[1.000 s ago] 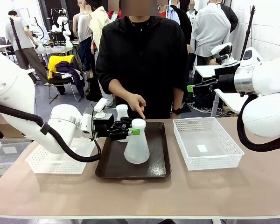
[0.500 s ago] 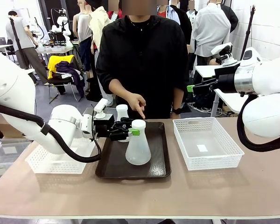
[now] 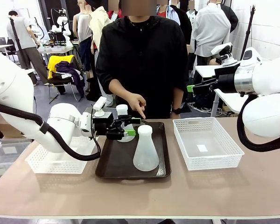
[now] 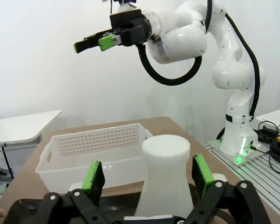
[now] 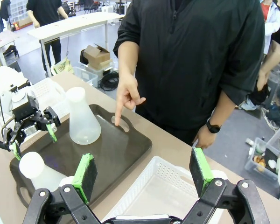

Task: Prepare the laboratory tools.
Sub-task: Place the picked Big flask upright in the Handle tray as directed by the person.

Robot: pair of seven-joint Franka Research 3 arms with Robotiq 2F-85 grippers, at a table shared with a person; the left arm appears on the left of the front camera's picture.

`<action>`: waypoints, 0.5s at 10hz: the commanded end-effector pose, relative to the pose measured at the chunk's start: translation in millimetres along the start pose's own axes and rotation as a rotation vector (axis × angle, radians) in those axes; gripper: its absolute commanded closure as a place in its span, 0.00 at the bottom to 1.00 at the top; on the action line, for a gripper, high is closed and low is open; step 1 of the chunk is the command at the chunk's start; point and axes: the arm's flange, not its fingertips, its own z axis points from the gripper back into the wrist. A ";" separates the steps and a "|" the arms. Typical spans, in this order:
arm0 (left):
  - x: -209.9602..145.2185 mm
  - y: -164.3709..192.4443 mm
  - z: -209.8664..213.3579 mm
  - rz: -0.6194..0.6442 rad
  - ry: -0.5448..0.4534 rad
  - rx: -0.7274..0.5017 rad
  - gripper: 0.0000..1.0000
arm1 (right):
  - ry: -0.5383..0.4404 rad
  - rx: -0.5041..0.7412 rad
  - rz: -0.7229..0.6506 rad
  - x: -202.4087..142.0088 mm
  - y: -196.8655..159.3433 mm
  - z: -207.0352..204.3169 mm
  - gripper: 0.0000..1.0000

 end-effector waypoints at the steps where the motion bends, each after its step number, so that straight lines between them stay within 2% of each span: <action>1: 12.3 -7.0 -1.1 0.047 0.008 0.013 0.00 | -0.011 -0.004 0.002 0.8 -0.1 0.1 0.00; 5: 17.4 -9.9 -0.3 0.078 0.028 0.017 0.00 | -0.011 -0.004 0.002 0.8 -0.1 0.1 0.00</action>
